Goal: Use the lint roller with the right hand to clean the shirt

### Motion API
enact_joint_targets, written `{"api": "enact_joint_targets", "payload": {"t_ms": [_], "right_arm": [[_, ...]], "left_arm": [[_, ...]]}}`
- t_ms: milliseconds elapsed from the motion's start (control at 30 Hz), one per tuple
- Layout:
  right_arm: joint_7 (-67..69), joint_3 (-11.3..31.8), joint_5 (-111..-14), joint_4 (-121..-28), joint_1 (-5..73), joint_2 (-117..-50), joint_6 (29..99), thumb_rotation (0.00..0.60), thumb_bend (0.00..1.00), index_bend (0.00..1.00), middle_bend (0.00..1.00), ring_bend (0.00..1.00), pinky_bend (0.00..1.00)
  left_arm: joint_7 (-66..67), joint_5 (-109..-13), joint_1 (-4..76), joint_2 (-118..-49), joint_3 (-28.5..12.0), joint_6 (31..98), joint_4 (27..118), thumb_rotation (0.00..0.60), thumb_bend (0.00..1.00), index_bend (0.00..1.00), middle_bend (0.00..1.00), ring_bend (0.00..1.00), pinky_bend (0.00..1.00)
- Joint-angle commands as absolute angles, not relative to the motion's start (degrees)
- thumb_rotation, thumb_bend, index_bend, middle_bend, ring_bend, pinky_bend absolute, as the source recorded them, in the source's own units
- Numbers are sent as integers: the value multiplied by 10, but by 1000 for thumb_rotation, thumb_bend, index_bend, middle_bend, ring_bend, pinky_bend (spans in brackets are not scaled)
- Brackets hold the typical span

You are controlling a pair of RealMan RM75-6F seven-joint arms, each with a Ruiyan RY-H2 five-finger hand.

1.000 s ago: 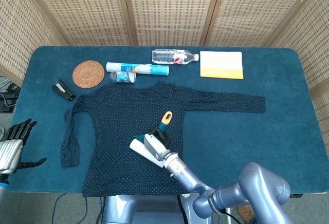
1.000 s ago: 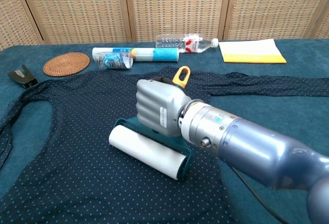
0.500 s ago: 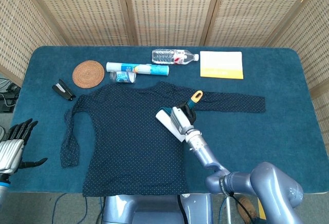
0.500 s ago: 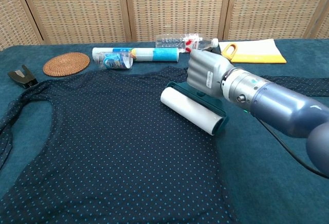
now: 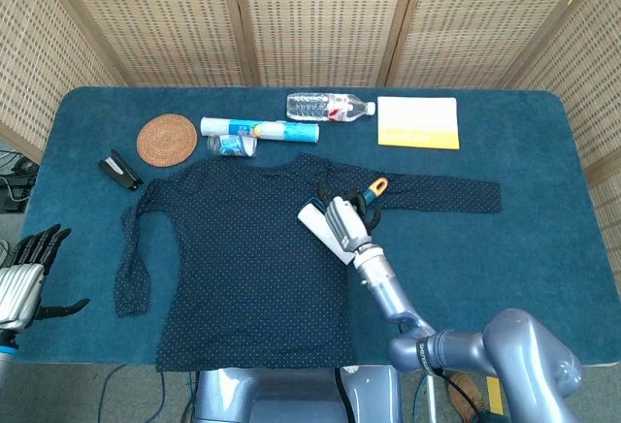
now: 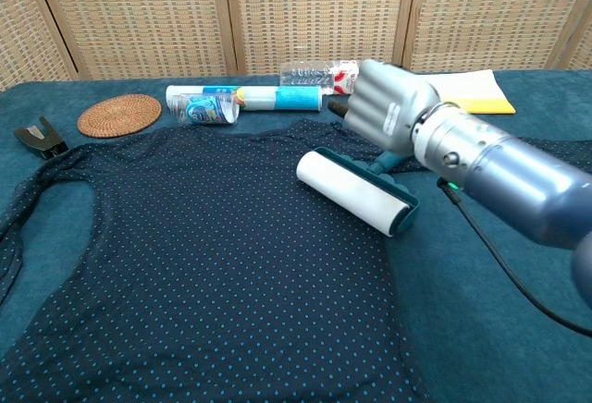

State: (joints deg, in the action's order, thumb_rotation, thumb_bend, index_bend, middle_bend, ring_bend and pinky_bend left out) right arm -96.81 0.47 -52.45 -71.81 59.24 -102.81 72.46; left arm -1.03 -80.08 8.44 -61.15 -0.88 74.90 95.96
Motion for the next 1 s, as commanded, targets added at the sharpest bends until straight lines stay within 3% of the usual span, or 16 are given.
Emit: {"api": "enact_joint_targets", "payload": {"t_ms": [33,300,433,467,533,600,667,700,767,1000], "right_arm": [[-929,10,-549,-789,563,-966,760,600,53,0,982,1000,1000],[-670,18,-603,-934,473,-816,794,600,7,0,963,1000,1000],[-514,24,-611,-1026,414,-748,807,600,0,0,881,969,999],[-479,22,-613,-1050,399,-732,809,600,0,0,830,924,962],[-429,14,-619,-1085,377,-702,804,600,0,0,656,735,776],[-378,4,-621,-1117,355,-676,796,600,0,0,327,333,402],[-322,-19,-651,-1130,324,-655,800,600,0,0,102,81,137],[-301,-31,-680,-1120,306,-652,812,600,0,0,31,20,47],[-272,-46,-724,-1094,280,-659,835,600,0,0,0,0,0],[-178,-72,-822,-957,192,-719,920,600,0,0,0,0,0]], "left_arm": [[-14,-807,82,-610,-7,755,961,600,0,0,0,0,0],[-28,-844,67,-600,2,791,969,600,0,0,0,0,0],[-36,-862,60,-596,8,806,971,600,0,0,0,0,0],[-37,-865,59,-595,9,809,970,600,0,0,0,0,0],[-39,-869,56,-595,10,813,970,600,0,0,0,0,0],[-38,-873,53,-595,11,820,970,600,0,0,0,0,0],[-34,-882,49,-596,14,831,971,600,0,0,0,0,0],[-30,-888,46,-598,14,837,971,600,0,0,0,0,0],[-26,-895,44,-601,16,844,969,600,0,0,0,0,0],[-32,-908,31,-605,15,875,964,600,0,0,0,0,0]]}}
